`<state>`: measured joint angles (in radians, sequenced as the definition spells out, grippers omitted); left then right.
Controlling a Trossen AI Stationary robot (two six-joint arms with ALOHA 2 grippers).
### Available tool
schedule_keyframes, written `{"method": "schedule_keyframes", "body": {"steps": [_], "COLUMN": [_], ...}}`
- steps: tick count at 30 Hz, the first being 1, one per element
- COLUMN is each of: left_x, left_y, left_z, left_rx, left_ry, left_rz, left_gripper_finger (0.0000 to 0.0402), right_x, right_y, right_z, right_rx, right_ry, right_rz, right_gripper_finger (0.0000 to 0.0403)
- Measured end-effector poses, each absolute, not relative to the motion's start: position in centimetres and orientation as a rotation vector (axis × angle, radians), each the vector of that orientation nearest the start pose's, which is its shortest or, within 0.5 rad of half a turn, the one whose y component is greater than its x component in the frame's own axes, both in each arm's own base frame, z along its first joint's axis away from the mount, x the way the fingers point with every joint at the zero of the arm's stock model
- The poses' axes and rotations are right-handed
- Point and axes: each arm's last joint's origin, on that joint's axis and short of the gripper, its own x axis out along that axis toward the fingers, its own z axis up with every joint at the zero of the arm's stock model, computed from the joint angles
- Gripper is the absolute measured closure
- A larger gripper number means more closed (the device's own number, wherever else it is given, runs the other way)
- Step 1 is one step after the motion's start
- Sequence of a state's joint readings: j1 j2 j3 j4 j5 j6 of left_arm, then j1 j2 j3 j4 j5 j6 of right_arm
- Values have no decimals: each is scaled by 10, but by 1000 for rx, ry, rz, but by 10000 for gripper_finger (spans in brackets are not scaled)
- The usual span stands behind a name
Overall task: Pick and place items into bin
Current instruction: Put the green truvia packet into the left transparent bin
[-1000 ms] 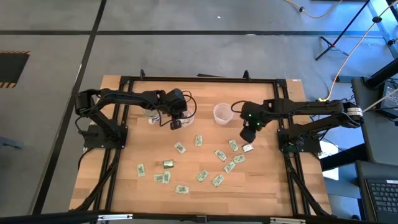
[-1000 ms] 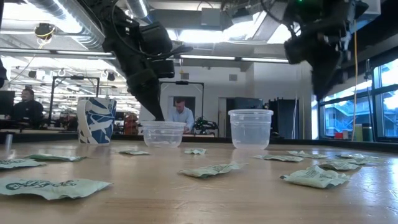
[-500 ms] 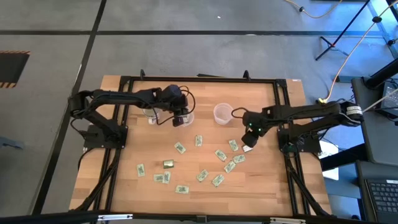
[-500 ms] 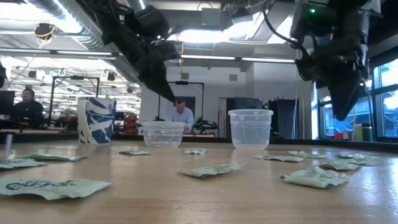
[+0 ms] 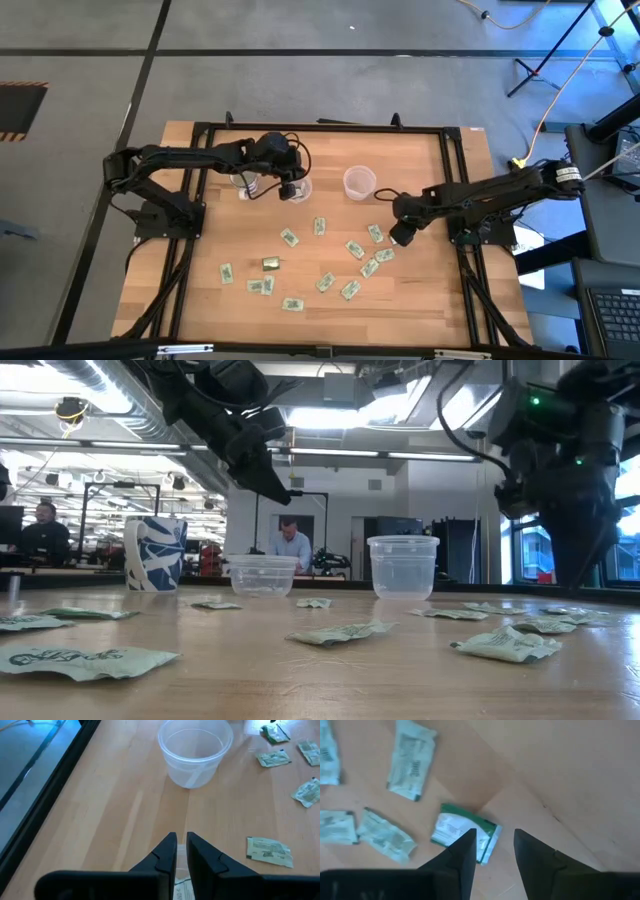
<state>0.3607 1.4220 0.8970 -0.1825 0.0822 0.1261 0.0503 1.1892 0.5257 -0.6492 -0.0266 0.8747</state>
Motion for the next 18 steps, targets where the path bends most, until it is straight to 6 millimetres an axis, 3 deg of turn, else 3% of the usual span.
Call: {"method": "schedule_keyframes", "body": {"steps": [12,18], "left_x": [278,278], "left_y": [102,102], "left_z": [231,231], "left_rx": [-36,-36], "left_ry": [707,707], "left_rz": [221,222], "left_gripper_finger": [365,362], "right_x": [168,163], "right_y": [12,11], "right_z": [129,125], "right_rx": [727,711], "right_ry": [1206,1218], "right_rz": [-483,-508], "right_gripper_finger": [271,311]}}
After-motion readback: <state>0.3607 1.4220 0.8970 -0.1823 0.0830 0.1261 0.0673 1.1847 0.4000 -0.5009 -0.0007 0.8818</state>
